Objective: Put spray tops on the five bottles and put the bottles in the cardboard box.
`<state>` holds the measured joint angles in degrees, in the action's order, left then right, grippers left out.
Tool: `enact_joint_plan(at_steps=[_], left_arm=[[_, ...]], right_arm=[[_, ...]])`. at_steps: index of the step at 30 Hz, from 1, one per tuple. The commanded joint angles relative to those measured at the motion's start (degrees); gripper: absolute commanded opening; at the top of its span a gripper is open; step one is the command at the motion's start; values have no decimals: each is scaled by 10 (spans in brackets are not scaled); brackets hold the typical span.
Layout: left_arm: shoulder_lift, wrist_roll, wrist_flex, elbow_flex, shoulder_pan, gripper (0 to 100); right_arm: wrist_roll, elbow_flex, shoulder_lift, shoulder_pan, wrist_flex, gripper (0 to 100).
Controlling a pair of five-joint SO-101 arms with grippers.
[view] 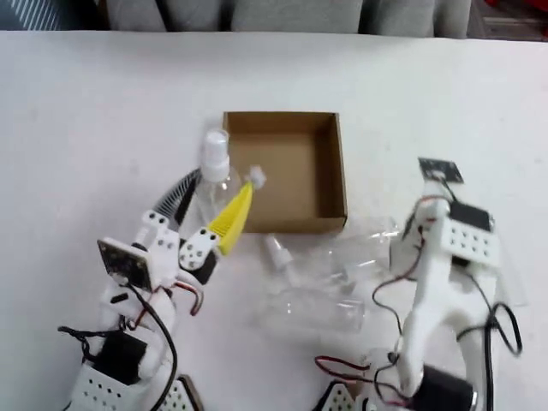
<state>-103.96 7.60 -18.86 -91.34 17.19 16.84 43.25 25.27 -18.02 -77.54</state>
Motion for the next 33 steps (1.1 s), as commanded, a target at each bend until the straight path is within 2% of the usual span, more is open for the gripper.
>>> enact_joint_plan(at_steps=[1,7,14,17,22,27,33], left_arm=[[-2,10,32,39,-6,59],[-2,6,32,85,-5,59],[13,6,33,141,-5,59],[82,6,62,181,-5,59],[245,8,101,277,-5,59],[367,9,137,350,-6,60],[476,9,224,367,-6,60]], right_arm=[[33,39,69,-48,29,17],[37,137,143,-121,95,17],[150,191,209,-252,47,17],[192,224,234,-298,43,17],[212,271,266,-378,78,17],[247,303,294,-427,94,17],[302,335,317,-471,106,17]])
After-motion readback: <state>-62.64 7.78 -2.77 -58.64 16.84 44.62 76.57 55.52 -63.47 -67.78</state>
